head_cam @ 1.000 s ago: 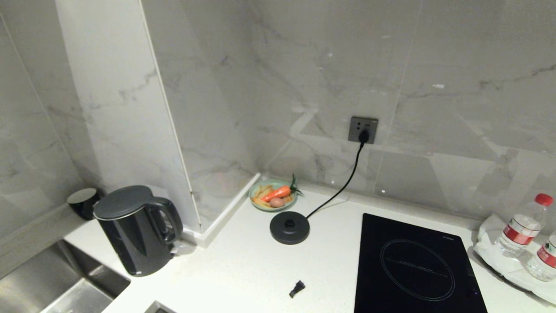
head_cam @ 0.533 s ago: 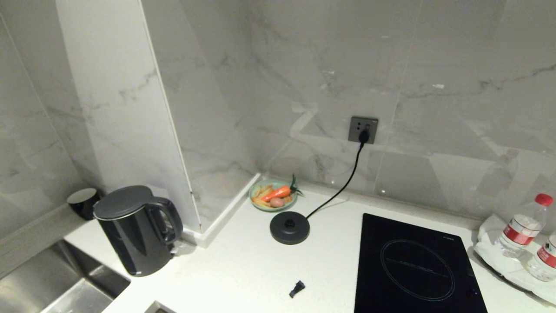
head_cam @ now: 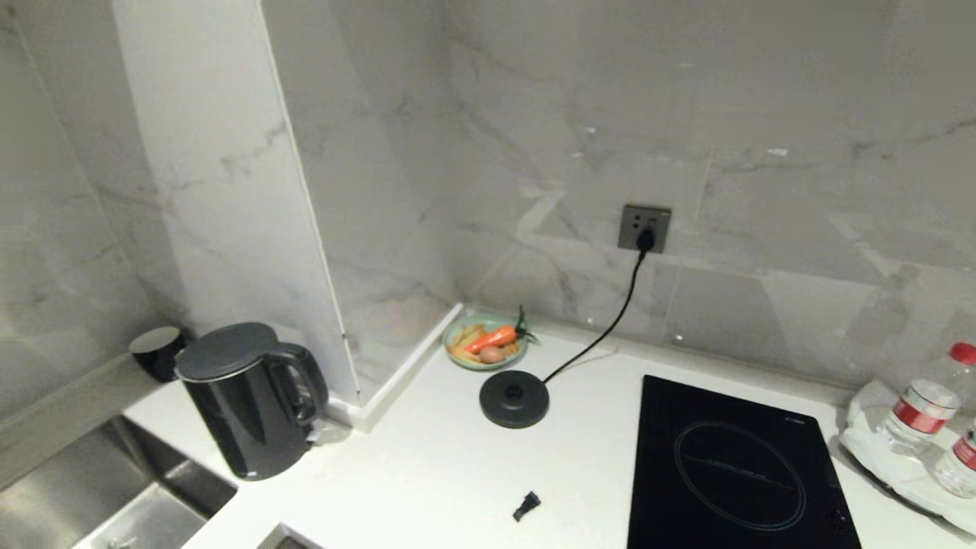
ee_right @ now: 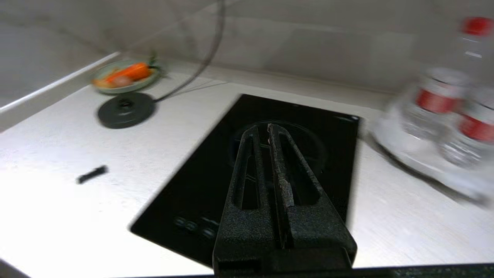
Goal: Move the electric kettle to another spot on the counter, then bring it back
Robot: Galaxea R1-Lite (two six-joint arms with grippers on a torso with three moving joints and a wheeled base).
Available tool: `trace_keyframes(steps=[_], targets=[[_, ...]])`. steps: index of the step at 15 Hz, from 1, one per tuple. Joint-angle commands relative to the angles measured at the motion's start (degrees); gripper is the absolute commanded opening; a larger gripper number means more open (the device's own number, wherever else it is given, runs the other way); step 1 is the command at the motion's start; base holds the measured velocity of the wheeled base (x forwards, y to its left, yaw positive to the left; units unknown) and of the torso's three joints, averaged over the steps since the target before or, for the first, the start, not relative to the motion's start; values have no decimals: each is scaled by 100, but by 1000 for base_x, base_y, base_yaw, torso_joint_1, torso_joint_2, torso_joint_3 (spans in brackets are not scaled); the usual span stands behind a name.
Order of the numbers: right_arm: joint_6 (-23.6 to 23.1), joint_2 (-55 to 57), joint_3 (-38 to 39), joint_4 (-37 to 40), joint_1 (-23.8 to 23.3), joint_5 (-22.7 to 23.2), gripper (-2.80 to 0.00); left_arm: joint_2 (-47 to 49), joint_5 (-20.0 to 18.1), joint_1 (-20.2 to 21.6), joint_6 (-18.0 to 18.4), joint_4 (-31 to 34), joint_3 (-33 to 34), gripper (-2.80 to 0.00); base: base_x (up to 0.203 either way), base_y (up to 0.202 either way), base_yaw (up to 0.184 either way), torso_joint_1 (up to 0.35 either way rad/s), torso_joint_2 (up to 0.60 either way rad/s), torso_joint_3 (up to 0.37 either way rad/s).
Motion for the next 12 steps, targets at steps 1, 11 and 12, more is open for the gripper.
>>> trace_keyframes(steps=[1,11,12], targets=[[-5,0,2,1,0,2,-280,19,1,0,3,-1,2,-280,3,-6,168,16,5,-2],[-5,0,2,1,0,2,-280,19,1,0,3,7,2,-280,-2,-8,178,2,3,2],[-5,0,2,1,0,2,-280,19,1,0,3,7,2,-280,1,-8,180,4,0,2]])
